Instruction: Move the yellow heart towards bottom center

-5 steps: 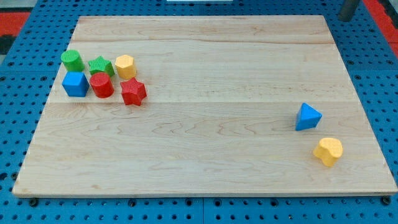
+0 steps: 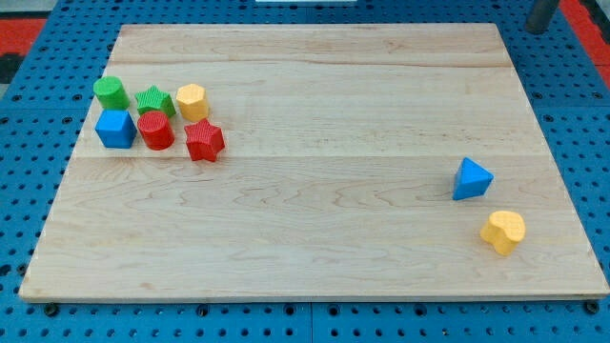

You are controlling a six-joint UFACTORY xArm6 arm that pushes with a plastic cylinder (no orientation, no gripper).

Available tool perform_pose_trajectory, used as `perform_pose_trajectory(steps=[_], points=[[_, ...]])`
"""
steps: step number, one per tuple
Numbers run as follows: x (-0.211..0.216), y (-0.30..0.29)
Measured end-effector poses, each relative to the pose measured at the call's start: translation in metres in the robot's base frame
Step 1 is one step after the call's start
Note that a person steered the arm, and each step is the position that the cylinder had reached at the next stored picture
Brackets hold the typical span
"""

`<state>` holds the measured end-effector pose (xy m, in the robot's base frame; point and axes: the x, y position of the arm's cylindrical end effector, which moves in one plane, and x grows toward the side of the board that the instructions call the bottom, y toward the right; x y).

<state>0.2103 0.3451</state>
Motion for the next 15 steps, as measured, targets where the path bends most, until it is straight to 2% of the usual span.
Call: perform_pose_trajectory(steps=[1,3,4,6,7,8,9,11,13,15], points=[[0.038,-0.006],[0.049,-0.005],[0.1,-0.001],[0.122,0.0],[0.188,-0.001],[0.254,-0.026],[0.294,-0.026],[0.304,-0.026],[0.319,-0.098],[0.349,-0.052]])
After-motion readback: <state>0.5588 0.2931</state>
